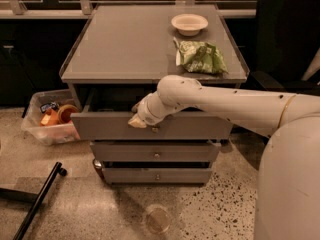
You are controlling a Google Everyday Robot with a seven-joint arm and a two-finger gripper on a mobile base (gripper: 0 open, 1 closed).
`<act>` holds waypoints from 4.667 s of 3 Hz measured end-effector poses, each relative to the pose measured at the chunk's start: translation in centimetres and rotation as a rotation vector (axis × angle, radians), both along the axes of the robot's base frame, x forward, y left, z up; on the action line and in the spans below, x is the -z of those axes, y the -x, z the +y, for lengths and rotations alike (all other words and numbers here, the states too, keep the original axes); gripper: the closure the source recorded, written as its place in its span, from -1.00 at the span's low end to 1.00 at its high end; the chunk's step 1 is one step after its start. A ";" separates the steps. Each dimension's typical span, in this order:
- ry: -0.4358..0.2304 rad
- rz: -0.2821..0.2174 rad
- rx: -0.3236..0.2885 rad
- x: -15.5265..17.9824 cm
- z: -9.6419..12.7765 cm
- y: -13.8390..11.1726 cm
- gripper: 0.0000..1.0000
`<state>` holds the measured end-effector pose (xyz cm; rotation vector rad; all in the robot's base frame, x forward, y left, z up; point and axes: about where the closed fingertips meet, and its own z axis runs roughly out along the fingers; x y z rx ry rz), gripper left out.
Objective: Open top drawer
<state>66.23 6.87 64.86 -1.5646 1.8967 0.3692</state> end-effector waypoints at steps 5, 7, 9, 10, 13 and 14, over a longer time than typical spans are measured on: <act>-0.014 0.120 -0.015 1.6 -0.7 5.9 -0.62; -0.014 0.120 -0.015 0.1 -0.7 5.5 0.31; -0.014 0.120 -0.015 -0.3 -1.0 5.3 1.00; -0.007 0.141 -0.020 0.2 -1.5 6.8 0.63; 0.001 0.167 -0.030 0.5 -2.4 10.1 -0.77; 0.009 0.165 -0.040 0.3 -3.0 11.8 -1.00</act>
Offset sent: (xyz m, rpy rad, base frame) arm -0.1233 -0.0181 -0.0435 0.0358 0.2038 0.0260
